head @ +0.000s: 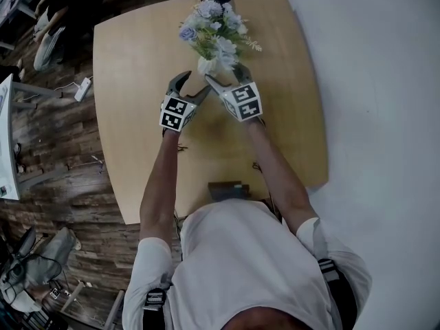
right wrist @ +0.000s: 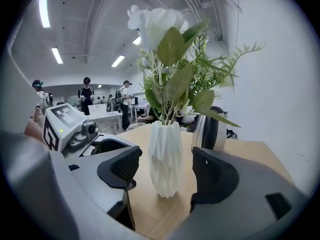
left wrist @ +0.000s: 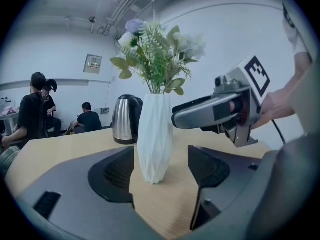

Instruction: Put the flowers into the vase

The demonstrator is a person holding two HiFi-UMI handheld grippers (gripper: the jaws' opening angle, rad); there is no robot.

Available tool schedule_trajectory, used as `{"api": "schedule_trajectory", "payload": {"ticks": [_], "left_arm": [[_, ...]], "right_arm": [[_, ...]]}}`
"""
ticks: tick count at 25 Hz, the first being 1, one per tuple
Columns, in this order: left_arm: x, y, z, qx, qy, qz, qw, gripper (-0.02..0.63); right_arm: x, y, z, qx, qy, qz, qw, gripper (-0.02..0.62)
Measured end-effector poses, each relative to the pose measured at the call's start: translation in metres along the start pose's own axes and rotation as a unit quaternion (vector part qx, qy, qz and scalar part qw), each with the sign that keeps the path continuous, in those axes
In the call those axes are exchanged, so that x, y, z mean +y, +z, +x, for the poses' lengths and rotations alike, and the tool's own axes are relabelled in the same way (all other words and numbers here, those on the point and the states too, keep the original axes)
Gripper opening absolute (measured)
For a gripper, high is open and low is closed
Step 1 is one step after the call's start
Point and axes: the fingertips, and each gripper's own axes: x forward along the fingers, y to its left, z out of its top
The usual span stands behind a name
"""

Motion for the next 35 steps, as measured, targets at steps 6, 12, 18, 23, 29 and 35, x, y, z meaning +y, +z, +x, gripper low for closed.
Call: {"api": "schedule_trajectory", "payload": {"ticks": [6, 12, 18, 23, 29, 35], "left_arm": [[-0.015, 0.001, -0.021, -0.014, 0.004, -0.065, 0.9977, 0.318], [-0.044, 0.009, -0.049, -0.050, -0.021, -0.171, 0.9838, 0.318], [-0.068, 0.032, -0.083, -0.082, -0.058, -0.213, 0.9719, 0.313], [-0.086, 0.051, -0.112, -0.111, -0.096, -0.262, 0.9539, 0.136], [-0.123, 0.069, -0.160, -0.151, -0.159, -0.319, 0.9219, 0.045], [-0.139, 0.079, -0.160, -0.160, -0.190, -0.337, 0.9083, 0.035]], "right_arm": [[-0.002, -0.007, -0.026, 0.004, -0.018, 0.050, 0.999, 0.311], [0.014, -0.009, -0.060, -0.014, -0.008, 0.144, 0.989, 0.311], [0.047, 0.018, -0.087, -0.067, 0.032, 0.226, 0.971, 0.310], [0.074, 0.039, -0.112, -0.103, 0.075, 0.288, 0.949, 0.305], [0.127, 0.063, -0.162, -0.147, 0.136, 0.325, 0.924, 0.046], [0.143, 0.062, -0.171, -0.132, 0.156, 0.333, 0.921, 0.032]]}}
